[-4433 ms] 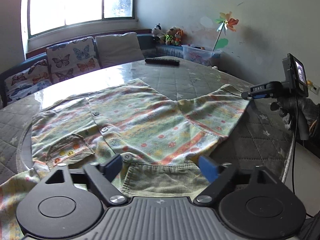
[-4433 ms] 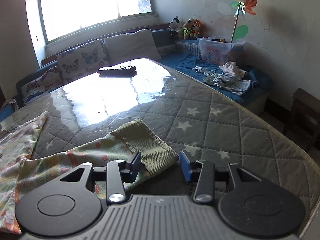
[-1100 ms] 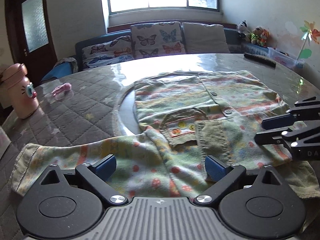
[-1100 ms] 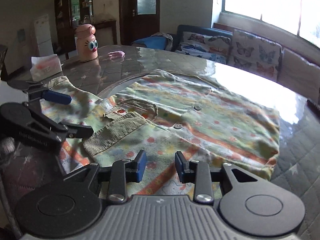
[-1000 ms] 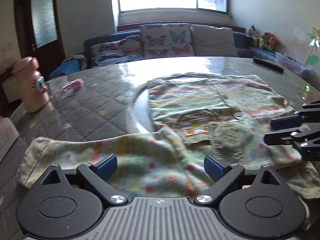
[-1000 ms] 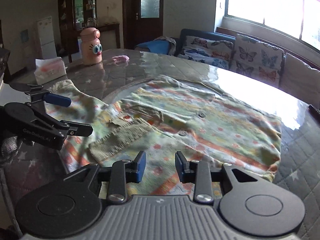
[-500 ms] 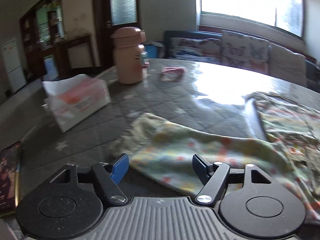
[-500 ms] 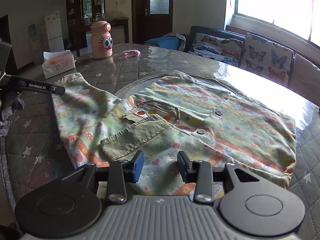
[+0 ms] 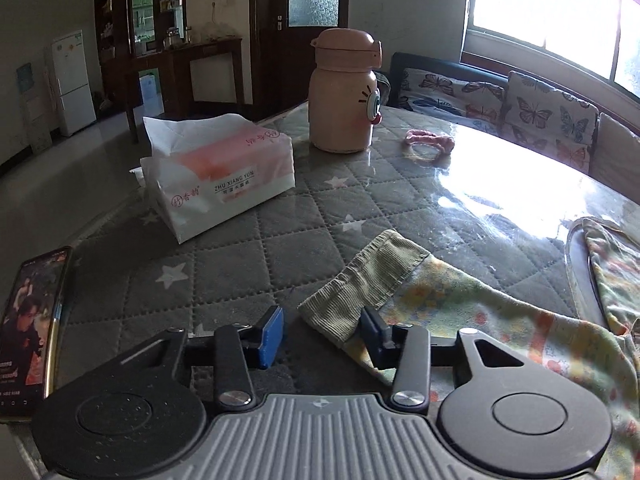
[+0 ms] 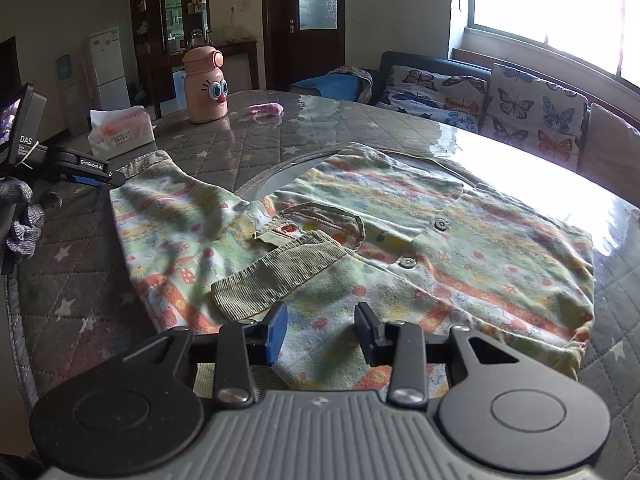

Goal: Fold clothes

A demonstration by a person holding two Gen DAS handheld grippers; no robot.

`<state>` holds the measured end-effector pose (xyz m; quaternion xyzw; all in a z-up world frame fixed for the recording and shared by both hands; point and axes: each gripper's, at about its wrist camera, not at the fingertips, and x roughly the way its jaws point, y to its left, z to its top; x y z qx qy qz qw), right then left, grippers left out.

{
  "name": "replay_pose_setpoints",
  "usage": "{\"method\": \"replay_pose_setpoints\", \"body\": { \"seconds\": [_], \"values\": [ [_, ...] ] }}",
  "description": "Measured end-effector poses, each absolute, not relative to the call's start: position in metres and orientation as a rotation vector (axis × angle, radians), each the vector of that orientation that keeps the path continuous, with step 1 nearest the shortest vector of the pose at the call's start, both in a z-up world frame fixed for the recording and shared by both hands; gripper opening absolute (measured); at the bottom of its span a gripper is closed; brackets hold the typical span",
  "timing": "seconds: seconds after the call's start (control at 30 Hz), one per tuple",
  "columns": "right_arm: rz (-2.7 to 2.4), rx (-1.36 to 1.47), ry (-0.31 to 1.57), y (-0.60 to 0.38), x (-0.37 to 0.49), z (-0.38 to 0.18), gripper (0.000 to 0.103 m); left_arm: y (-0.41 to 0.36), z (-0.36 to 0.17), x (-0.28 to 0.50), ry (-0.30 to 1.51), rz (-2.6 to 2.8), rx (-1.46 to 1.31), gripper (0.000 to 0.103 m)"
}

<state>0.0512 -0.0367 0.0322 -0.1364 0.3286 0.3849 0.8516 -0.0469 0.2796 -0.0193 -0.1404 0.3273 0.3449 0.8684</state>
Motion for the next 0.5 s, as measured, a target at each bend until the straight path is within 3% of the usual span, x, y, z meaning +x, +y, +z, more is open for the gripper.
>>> {"method": "replay_pose_setpoints", "body": {
  "seconds": [0.27,0.5],
  "values": [
    [0.806,-0.275,0.69,-0.0397,0.0513,0.0345,0.037,0.2785,-0.018,-0.0493,0.675,0.724,-0.326,0.043],
    [0.8,-0.267,0.69,-0.042,0.0499,0.0352,0.037,0.2762,-0.0142,-0.0485,0.656,0.689,-0.347,0.01]
  ]
}}
